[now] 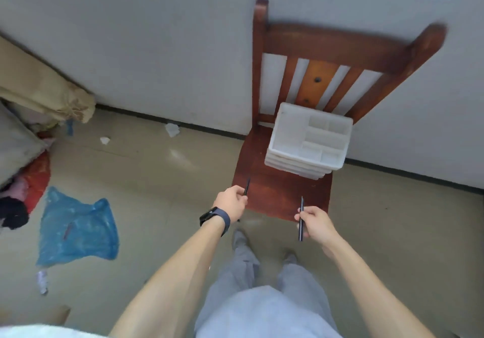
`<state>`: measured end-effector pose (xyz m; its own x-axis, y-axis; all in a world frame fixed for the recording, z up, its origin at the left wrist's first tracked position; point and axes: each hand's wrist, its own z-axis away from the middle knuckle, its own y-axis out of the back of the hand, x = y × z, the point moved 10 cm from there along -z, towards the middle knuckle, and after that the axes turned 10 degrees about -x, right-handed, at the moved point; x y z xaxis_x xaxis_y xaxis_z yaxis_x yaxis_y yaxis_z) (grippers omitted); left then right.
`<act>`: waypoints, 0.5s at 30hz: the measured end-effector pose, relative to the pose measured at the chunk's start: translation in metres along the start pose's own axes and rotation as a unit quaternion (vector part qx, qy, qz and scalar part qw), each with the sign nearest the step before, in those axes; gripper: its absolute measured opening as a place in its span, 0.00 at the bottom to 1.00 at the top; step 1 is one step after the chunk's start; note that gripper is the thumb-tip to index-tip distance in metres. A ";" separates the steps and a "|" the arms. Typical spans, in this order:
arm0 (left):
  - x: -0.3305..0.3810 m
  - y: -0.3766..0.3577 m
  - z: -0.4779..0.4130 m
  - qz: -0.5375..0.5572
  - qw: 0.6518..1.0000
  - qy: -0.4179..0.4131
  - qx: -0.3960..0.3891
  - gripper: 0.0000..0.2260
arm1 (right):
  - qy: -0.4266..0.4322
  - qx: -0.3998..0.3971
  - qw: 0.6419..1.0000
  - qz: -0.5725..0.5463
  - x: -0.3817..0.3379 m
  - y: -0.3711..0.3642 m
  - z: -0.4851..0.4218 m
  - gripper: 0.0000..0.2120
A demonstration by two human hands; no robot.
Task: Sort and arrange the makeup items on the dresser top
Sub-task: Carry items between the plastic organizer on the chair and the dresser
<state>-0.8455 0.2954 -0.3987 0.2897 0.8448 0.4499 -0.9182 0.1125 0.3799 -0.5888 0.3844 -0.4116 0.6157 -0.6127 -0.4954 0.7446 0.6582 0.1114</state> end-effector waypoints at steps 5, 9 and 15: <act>0.001 0.057 0.094 0.128 0.985 -0.024 0.115 0.05 | 0.099 -0.081 0.992 0.020 -0.090 -0.018 0.067 0.07; -0.028 0.074 0.175 0.265 0.938 -0.023 0.225 0.05 | 0.199 -0.151 0.963 0.105 -0.161 -0.047 0.122 0.06; -0.125 0.032 0.318 0.436 0.815 0.007 0.382 0.03 | 0.300 -0.285 0.883 0.221 -0.192 -0.163 0.217 0.05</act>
<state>-0.8250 0.0268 -0.1860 -0.3902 0.4364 0.8107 -0.3370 -0.8871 0.3153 -0.7724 0.3000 -0.1481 0.4380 -0.0115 -0.8989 0.1100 0.9931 0.0409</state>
